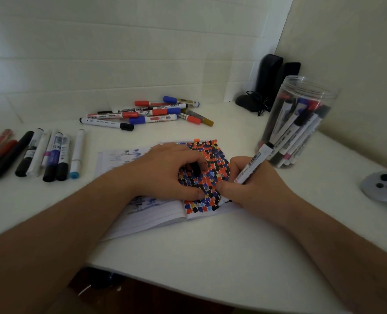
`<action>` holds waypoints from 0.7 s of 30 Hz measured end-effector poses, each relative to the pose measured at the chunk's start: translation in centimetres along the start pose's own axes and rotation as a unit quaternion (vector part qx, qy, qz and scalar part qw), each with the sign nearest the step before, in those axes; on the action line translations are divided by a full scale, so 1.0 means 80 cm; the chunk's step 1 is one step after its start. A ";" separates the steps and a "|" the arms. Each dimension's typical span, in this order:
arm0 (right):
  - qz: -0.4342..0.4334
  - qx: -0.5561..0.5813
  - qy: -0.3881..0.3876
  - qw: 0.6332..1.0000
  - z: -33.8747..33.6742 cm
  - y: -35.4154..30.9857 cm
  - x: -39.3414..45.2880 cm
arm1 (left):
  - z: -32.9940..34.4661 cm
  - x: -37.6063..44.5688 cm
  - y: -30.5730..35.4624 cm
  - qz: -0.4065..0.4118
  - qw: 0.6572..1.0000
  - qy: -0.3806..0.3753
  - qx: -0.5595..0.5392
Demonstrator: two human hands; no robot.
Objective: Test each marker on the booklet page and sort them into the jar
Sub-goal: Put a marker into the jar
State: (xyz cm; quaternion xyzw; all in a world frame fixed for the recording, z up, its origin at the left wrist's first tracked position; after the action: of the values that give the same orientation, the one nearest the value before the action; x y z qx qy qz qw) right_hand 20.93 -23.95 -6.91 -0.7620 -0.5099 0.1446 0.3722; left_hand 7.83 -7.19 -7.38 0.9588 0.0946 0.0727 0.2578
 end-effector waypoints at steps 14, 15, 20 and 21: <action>0.000 -0.004 0.005 1.000 -0.001 -0.001 0.000 | -0.001 -0.002 0.003 -0.002 1.000 -0.005 0.000; 0.001 -0.007 0.001 1.000 0.000 0.000 -0.001 | -0.001 -0.002 0.004 -0.003 1.000 -0.006 0.001; 0.008 -0.007 0.004 1.000 -0.002 0.001 0.001 | -0.001 -0.003 0.005 -0.003 1.000 -0.009 -0.002; 0.008 -0.001 0.012 1.000 -0.003 0.001 0.001 | -0.002 -0.003 0.006 -0.004 1.000 -0.010 -0.001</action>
State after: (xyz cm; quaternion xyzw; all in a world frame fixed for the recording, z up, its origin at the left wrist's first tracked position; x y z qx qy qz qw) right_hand 21.16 -24.00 -6.75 -0.7680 -0.4997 0.1377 0.3762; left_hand 7.65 -7.56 -7.05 0.9587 0.0960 0.0622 0.2602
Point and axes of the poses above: each hand's wrist, its own x-axis towards the middle knuckle, its own z-axis out of the palm, y = z × x, the point moved 3 cm from there along x, towards the middle knuckle, and after that the axes turned 12 degrees about -x, right-handed, at the moved point
